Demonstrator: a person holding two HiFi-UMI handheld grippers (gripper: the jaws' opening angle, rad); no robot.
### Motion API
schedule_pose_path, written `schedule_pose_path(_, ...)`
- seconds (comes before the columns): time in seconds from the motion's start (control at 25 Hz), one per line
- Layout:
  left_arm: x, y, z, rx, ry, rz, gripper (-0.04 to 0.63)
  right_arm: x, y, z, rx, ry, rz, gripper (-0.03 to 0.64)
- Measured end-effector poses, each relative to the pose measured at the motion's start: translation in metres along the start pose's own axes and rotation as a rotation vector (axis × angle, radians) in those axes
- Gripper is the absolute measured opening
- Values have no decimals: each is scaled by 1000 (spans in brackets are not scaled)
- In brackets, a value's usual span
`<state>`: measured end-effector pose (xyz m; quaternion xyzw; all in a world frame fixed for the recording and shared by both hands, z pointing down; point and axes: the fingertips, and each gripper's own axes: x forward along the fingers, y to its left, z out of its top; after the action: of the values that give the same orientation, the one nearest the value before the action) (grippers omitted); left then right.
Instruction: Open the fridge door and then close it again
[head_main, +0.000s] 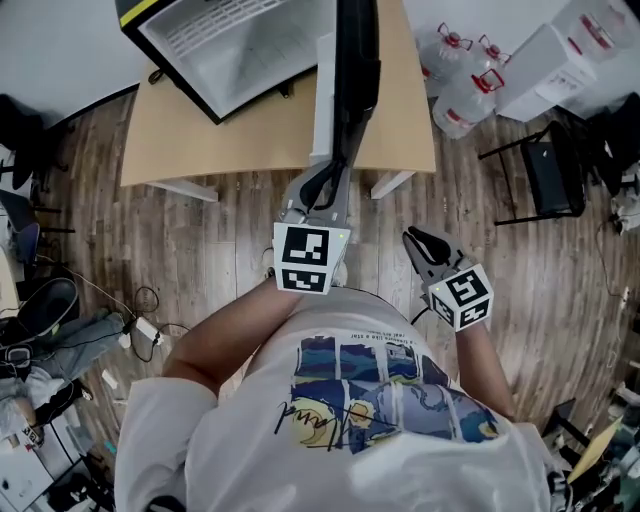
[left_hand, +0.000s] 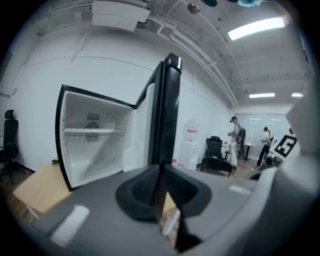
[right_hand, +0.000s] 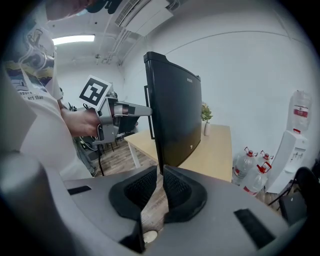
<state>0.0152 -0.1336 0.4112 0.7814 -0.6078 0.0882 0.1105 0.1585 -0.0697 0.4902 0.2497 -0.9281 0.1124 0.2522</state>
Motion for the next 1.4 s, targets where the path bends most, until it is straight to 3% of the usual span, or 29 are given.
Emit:
schedule_pose_path(0.4, -23, 55, -4, -22, -10, 58, 40, 28, 19, 21, -39, 3, 34, 40)
schedule_pose_path(1.4, -45, 155, -8, -38, -24, 40, 35, 95, 52, 75, -88, 3, 56, 40)
